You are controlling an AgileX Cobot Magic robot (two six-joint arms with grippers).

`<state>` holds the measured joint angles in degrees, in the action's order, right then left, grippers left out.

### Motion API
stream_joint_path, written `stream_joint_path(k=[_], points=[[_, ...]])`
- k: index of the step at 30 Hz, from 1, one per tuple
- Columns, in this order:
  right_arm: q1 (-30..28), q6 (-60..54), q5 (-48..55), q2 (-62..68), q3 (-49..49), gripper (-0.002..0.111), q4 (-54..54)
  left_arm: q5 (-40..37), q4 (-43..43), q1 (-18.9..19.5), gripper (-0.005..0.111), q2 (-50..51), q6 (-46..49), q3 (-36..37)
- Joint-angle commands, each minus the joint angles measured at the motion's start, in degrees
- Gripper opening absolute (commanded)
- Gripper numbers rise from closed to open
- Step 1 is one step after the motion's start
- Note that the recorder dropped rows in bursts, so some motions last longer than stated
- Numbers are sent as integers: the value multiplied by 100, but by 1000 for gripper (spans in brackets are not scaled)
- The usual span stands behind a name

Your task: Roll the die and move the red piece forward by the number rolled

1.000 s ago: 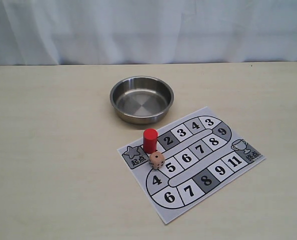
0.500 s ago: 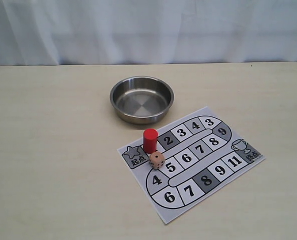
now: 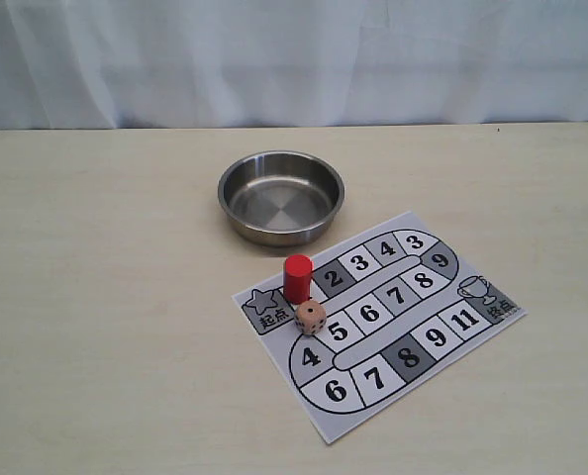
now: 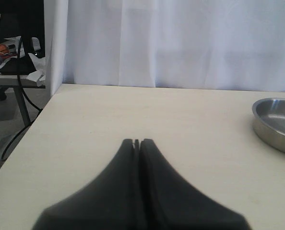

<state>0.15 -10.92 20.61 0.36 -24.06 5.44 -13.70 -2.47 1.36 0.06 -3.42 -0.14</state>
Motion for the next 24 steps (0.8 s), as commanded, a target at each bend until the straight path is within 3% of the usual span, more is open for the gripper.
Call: stream_joint_path(k=[1,4,7,14,24], points=[[-28,31,-881,-36,1036,4,53,69,-1,-1,0,-6,-27,14],[-28,31,-1413,-36,1732,4,53,69,-1,-1,0,-6,-27,14],[-28,-87,-2663,-36,2406,4,53,69,-1,-1,0,-6,-27,14],[-28,-123,-1373,-36,2406,4,53,69,-1,-1,0,-6,-27,14],[-28,-123,-950,-36,2406,4,53,39,-1,-1,0,-6,-27,14]])
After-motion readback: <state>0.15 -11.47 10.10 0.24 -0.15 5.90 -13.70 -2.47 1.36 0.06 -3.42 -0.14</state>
